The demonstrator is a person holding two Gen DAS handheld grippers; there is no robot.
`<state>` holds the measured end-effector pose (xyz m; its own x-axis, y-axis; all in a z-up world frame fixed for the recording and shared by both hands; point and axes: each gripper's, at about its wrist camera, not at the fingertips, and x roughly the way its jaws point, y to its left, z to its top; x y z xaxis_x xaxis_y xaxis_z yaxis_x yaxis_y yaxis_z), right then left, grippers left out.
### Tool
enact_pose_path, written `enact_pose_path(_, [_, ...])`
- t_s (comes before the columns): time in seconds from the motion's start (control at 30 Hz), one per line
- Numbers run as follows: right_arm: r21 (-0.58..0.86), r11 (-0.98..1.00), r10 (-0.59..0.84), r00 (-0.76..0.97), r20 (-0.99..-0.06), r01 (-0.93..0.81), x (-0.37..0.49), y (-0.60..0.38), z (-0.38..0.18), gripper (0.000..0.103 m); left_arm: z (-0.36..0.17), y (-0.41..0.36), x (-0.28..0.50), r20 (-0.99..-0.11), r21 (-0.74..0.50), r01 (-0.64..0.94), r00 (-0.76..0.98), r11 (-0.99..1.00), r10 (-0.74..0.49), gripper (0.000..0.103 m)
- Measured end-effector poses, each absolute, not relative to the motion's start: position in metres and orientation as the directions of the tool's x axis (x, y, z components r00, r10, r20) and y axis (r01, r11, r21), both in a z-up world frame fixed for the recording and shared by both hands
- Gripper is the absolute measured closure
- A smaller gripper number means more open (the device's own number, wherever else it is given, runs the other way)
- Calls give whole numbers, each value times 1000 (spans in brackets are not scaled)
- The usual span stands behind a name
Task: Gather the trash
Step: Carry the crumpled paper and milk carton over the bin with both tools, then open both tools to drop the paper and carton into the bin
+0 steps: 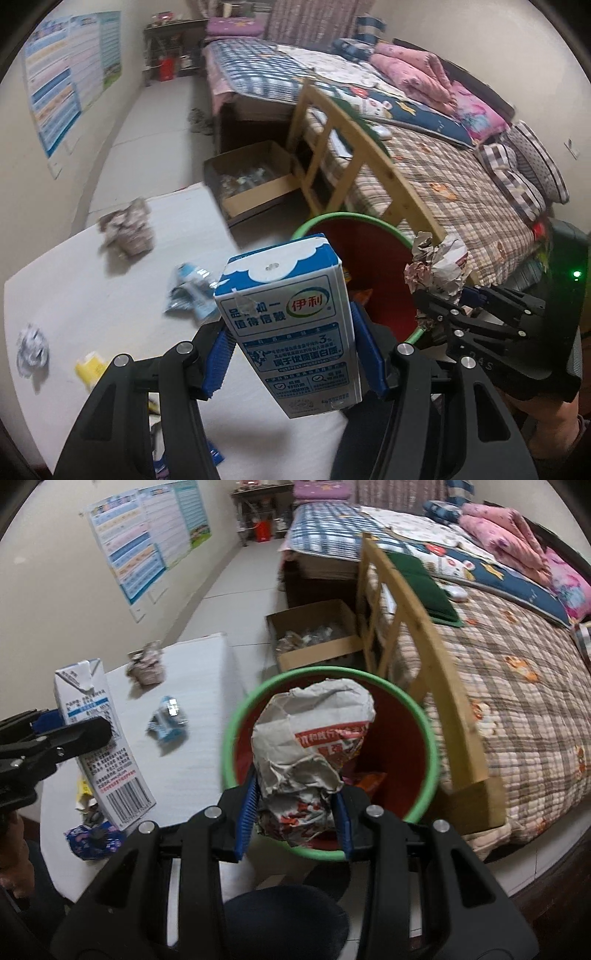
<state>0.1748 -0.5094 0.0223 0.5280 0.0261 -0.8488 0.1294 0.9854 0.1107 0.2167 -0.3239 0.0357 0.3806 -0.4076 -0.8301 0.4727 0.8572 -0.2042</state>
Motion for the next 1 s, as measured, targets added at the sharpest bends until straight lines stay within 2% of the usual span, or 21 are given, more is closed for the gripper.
enact_pose_path(0.43, [110,977,5,497,-868,183,186,-556,-3,67,24,-400,258,-842,-214,548,315,808,-437,47])
enact_pose_path(0.83, [125,973,20,472,-882,192,193,-563,-21,67,1,-419,276,-867,-212,563,269,799,-420,52])
enact_pose_path(0.87, [126,975,25,467,-884,186,194,-562,-23,65,1,-417,278,-865,-216,555,272,803,-421,51])
enact_pose_path(1.0, [110,979,19,463,-886,171,196,-557,-25,37,4,-404,278,-859,-218,537,291,815,-421,41])
